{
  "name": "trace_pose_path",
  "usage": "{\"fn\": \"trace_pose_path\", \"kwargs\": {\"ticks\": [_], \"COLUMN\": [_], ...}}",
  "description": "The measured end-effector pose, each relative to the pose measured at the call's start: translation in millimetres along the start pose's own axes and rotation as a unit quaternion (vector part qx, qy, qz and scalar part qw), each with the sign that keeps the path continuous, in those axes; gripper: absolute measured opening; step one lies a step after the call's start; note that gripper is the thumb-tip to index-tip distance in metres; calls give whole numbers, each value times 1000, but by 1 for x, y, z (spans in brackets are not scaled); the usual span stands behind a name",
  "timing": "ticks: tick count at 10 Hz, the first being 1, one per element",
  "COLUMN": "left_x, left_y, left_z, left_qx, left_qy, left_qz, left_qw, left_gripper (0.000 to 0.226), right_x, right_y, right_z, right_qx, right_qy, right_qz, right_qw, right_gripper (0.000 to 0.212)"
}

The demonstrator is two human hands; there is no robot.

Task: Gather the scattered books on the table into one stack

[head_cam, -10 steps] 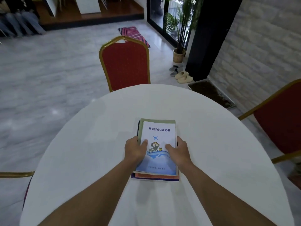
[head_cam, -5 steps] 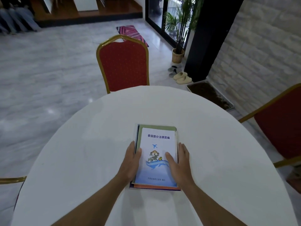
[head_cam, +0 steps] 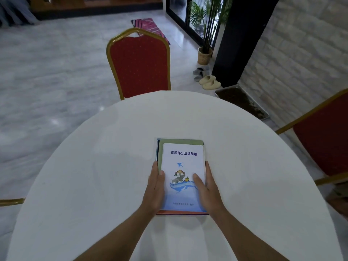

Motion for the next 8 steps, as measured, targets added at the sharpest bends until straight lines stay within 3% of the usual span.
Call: {"fn": "trace_pose_path", "kwargs": {"ticks": [4,6,8], "left_x": [-1,5,12], "left_y": [-4,5,22], "left_z": [15,32,85], "left_qx": [39,160,377], "left_qy": [-29,-48,-86], "left_qz": [-44,-128,-158], "left_qw": [998,978,908], "left_gripper": [54,39,67], "right_x": [-3,-4,-15], "right_y": [3,10,19], "right_z": [1,-11,-62], "right_qx": [-13,-83,-286], "right_qy": [9,2,5], "right_qz": [1,29,50], "right_qw": [1000,996,957], "right_gripper": [54,23,74]}}
Point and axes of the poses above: each hand's wrist, its own x-axis towards the middle knuckle, its own y-axis out of the back of the hand, z = x × y, the point moved 10 cm from there along x, towards the middle knuckle, and after that the axes turned 13 degrees about -y, right-handed, at the moved point
